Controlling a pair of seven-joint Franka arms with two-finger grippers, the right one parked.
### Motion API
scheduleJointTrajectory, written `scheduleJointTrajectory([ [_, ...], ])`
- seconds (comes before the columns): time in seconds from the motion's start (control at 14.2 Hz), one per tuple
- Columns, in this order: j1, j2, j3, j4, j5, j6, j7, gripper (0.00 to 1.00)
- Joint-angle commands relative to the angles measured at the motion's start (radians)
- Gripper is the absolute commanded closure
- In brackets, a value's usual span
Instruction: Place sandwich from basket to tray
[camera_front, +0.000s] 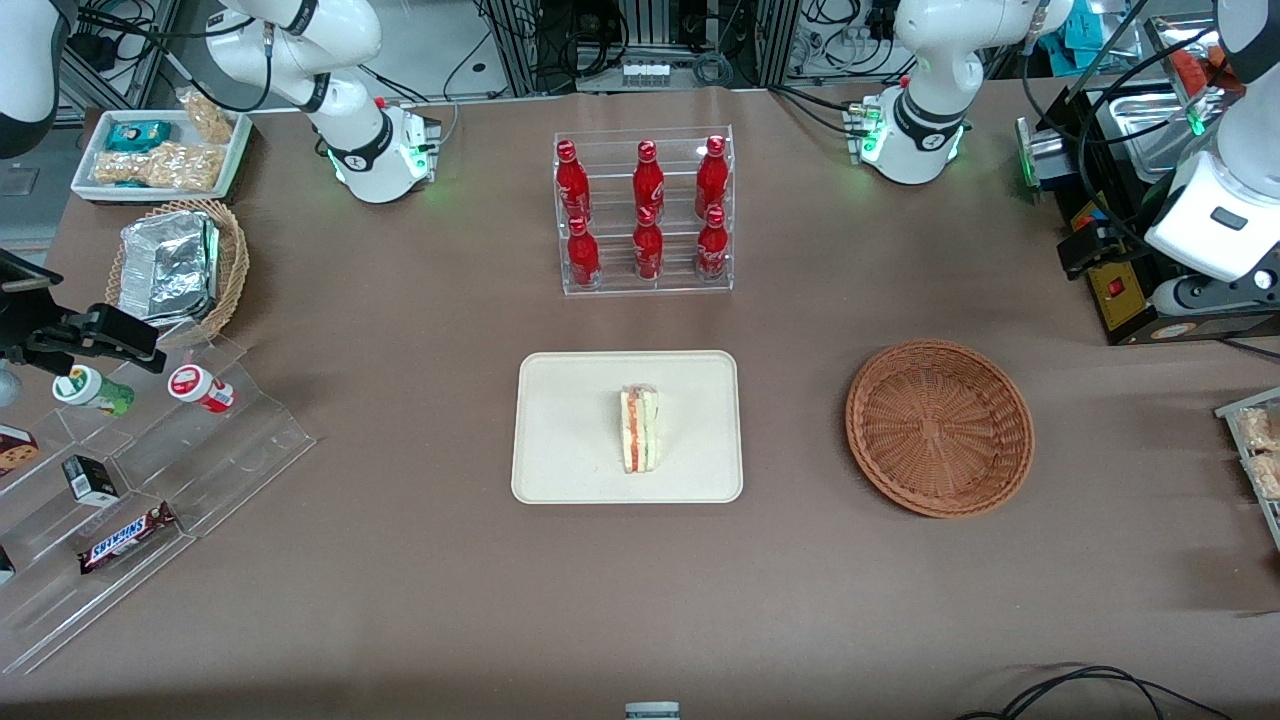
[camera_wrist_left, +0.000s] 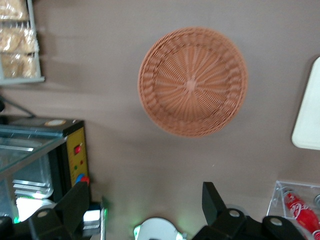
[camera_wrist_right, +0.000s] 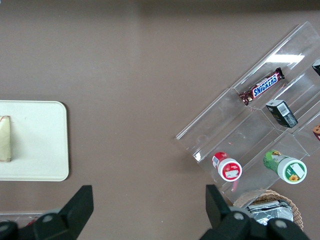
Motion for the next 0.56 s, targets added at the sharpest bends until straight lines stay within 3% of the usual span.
scheduleJointTrajectory([
  [0.0,-0.003,-0.019,0.006,-0.007,-0.025,0.027,0.013,0.00],
  [0.21,-0.092,-0.019,0.107,0.008,-0.032,0.028,0.013,0.00],
  [0.35,-0.087,-0.019,0.111,0.010,-0.084,0.027,0.013,0.00],
  [0.49,-0.089,-0.010,0.114,0.034,-0.085,0.020,0.010,0.00],
])
